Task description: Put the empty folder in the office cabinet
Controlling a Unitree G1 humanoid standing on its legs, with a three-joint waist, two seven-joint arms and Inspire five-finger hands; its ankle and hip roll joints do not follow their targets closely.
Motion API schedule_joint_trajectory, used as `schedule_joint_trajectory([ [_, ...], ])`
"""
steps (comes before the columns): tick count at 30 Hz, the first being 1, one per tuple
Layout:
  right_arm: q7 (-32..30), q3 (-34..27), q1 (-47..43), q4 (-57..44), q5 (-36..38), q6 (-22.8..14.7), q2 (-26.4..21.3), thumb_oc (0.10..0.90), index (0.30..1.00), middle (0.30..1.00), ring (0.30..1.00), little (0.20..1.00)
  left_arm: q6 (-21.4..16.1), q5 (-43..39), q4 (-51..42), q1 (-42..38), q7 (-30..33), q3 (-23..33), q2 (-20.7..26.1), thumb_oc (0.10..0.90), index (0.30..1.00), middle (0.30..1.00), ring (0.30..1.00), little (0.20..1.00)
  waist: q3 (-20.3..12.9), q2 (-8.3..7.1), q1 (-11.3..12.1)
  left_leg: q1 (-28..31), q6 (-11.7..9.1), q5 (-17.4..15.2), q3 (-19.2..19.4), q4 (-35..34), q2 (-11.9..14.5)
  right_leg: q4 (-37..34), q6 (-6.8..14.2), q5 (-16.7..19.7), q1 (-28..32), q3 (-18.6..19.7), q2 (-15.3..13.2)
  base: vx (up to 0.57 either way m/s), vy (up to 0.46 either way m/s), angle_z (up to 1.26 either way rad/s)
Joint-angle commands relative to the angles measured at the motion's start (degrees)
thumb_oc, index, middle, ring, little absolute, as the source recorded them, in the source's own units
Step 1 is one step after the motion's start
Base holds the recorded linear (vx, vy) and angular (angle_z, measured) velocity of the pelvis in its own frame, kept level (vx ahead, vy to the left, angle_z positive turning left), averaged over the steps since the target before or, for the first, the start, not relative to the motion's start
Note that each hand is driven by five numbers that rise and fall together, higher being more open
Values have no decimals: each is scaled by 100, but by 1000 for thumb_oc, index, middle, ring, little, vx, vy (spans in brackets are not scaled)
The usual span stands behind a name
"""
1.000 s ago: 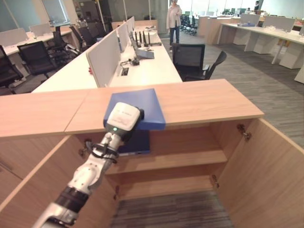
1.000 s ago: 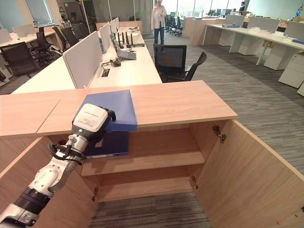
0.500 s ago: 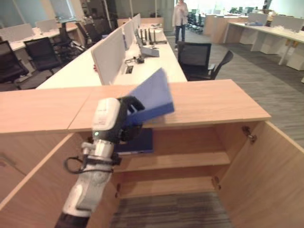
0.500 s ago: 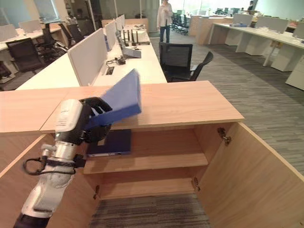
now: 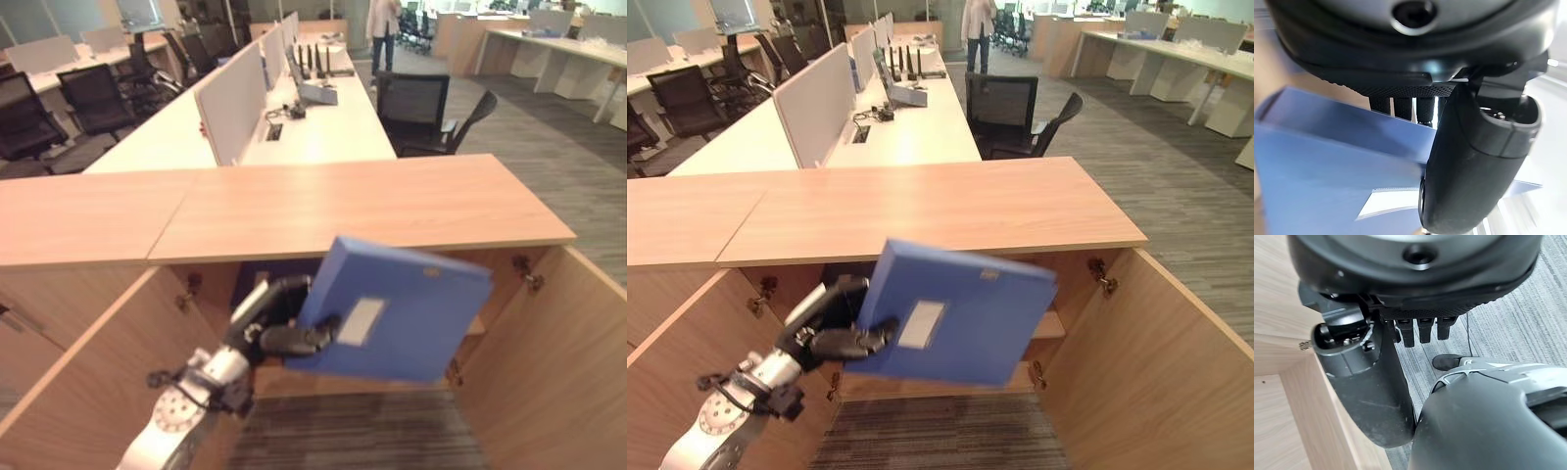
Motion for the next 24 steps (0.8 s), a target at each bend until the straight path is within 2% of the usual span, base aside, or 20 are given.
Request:
schedule_joint_trajectory([
  [1, 111, 242, -239, 240, -177, 12, 113, 800, 900, 900, 900, 900, -766, -434, -934, -504, 153, 528, -207, 400, 300, 300, 300, 300, -11, -298, 89, 225, -129, -496, -411, -36, -19, 35, 237, 130, -57, 162, -164, 0, 0, 0],
  [4, 74, 194, -234, 188, -131, 0, 80, 800, 900, 900, 900, 900, -696, -90, -858, -251, 148, 640, -188, 400, 300, 300, 300, 300, 10, -298, 125, 202, -117, -488, -430, -36, -25, 35, 236, 130, -61, 157, -170, -9, 3, 7],
  [6, 57, 177, -196, 158, -127, -17, 96, 800, 900, 900, 900, 900, -672, 628, -847, 13, 98, 816, -27, 400, 300, 300, 300, 300, 17, -291, 155, 189, -107, -494, -437, -36, -29, 35, 237, 132, -68, 147, -172, 4, 1, 5],
  [8, 44, 233, -161, 117, -176, -11, 116, 800, 900, 900, 900, 900, -759, 2132, -828, 177, 114, 1114, 352, 400, 300, 300, 300, 300, 25, -290, 182, 205, -106, -516, -440, -36, -28, 35, 238, 120, -53, 155, -162, 9, -2, 6],
  [10, 54, 341, -141, 33, -304, 17, 72, 800, 900, 900, 900, 900, -859, 3272, -738, 213, 191, 1350, 654, 400, 300, 300, 300, 300, 26, -290, 209, 183, -107, -507, -454, -36, -26, 35, 242, 115, -78, 153, -173, -5, -10, 7],
  [13, 32, 575, -193, -254, -582, 31, 50, 800, 900, 900, 900, 900, -963, 4205, -535, 316, 156, 1438, 790, 400, 300, 300, 300, 300, 25, -296, 240, 174, -106, -503, -468, -36, -28, 35, 248, 114, -87, 140, -181, 2, -5, 2],
  [14, 14, 789, -263, -526, -924, 56, -7, 800, 900, 900, 900, 900, -1029, 4804, -442, 382, 209, 1501, 904, 400, 300, 300, 300, 300, 22, -291, 273, 166, -106, -500, -479, -36, -31, 35, 249, 110, -90, 139, -183, 0, 0, 0],
  [15, 10, 798, -252, -551, -942, 74, -4, 800, 900, 900, 900, 900, -1042, 4838, -431, 393, 222, 1507, 892, 400, 300, 300, 300, 300, 20, -296, 262, 168, -106, -500, -476, -36, -31, 35, 249, 110, -90, 142, -183, 0, 0, 0],
  [18, -240, 1374, -443, -1253, -1632, -2, -1, 800, 900, 900, 900, 900, -1135, 5388, -161, 455, 634, 1443, 842, 400, 300, 300, 300, 300, 35, -269, 325, 156, -99, -493, -480, -36, -43, 35, 251, 109, -105, 142, -198, 0, 0, 0],
  [20, -176, 1600, -473, -1641, -2072, 3, -200, 800, 900, 900, 900, 900, -1218, 5530, 91, 529, 798, 1431, 722, 400, 300, 300, 300, 300, 61, -258, 334, 151, -105, -491, -469, -36, -42, 35, 251, 99, -103, 130, -205, 0, 0, 0],
  [22, -154, 1661, -403, -2170, -2216, 37, -356, 800, 900, 900, 900, 900, -1217, 5558, 166, 619, 894, 1501, 660, 400, 300, 300, 300, 300, 65, -241, 317, 157, -104, -489, -463, -36, -43, 35, 249, 93, -97, 130, -204, 0, 0, 0],
  [23, -124, 1649, -298, -3365, -2469, -52, -697, 800, 900, 900, 900, 900, -1210, 5419, 171, 733, 901, 1644, 519, 400, 300, 300, 300, 300, 92, -252, 299, 167, -105, -489, -443, -36, -34, 35, 242, 80, -92, 129, -199, 0, 0, 0],
  [24, -118, 1606, -199, -3806, -2573, -64, -860, 800, 900, 900, 900, 900, -1216, 5293, 154, 749, 874, 1658, 417, 400, 300, 300, 300, 300, 87, -253, 275, 166, -104, -488, -435, -36, -34, 35, 241, 75, -96, 124, -198, 0, 0, 0],
])
